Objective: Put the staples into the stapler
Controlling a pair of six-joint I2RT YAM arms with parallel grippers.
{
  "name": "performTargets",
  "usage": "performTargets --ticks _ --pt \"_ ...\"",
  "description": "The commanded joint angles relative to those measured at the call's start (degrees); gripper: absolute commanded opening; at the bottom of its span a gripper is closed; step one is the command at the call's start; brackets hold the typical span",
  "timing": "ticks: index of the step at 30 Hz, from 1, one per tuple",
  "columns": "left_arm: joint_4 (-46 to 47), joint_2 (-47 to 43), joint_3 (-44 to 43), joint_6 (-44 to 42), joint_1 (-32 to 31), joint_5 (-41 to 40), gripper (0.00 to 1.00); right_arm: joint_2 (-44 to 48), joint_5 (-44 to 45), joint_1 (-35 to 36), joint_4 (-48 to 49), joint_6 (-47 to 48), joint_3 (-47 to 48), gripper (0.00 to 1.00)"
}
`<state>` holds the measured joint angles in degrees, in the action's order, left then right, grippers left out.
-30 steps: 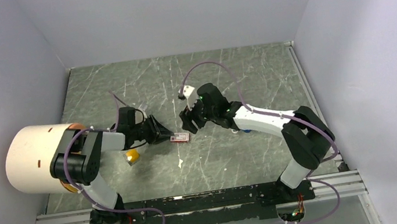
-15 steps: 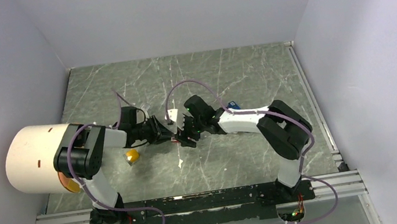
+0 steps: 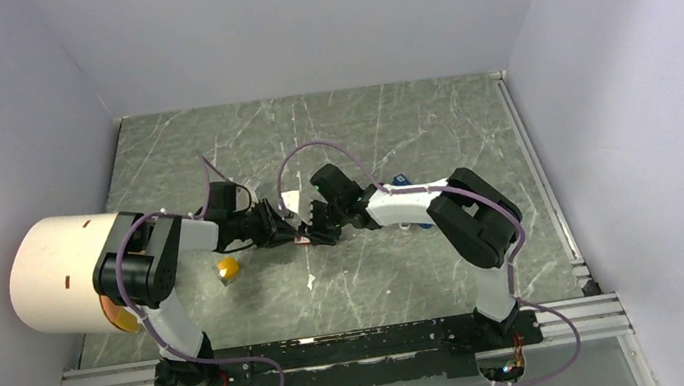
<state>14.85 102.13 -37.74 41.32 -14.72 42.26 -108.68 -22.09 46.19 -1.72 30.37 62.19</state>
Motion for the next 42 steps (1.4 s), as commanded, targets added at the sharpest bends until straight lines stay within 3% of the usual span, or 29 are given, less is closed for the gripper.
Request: performTargets --ticks 1,21,29,36,42 --pt "-0.61 0.83 -0.65 -1.33 -0.66 0.66 0.26 -1.0 1.05 -0.1 -1.06 2.34 1.54 0.37" --pt "4.91 2.13 0.03 0.62 -2.59 4.99 0.26 -1.93 -4.21 -0.07 4.18 0.77 1.22 0.36" --pt "0.51 0.23 -0.81 -1.84 -2.59 1.71 0.26 -1.42 -0.77 -0.06 7.47 -2.47 0.82 0.41" --pt "-10.29 -4.13 -3.3 -6.83 -2.51 -7.39 0.39 1.97 -3.69 -2.85 2.62 -2.52 -0.19 0.65" --pt "-10.41 -4.18 -3.67 -5.11 -2.51 -6.61 0.55 5.09 -9.19 -5.53 -5.02 4.49 -1.56 0.68"
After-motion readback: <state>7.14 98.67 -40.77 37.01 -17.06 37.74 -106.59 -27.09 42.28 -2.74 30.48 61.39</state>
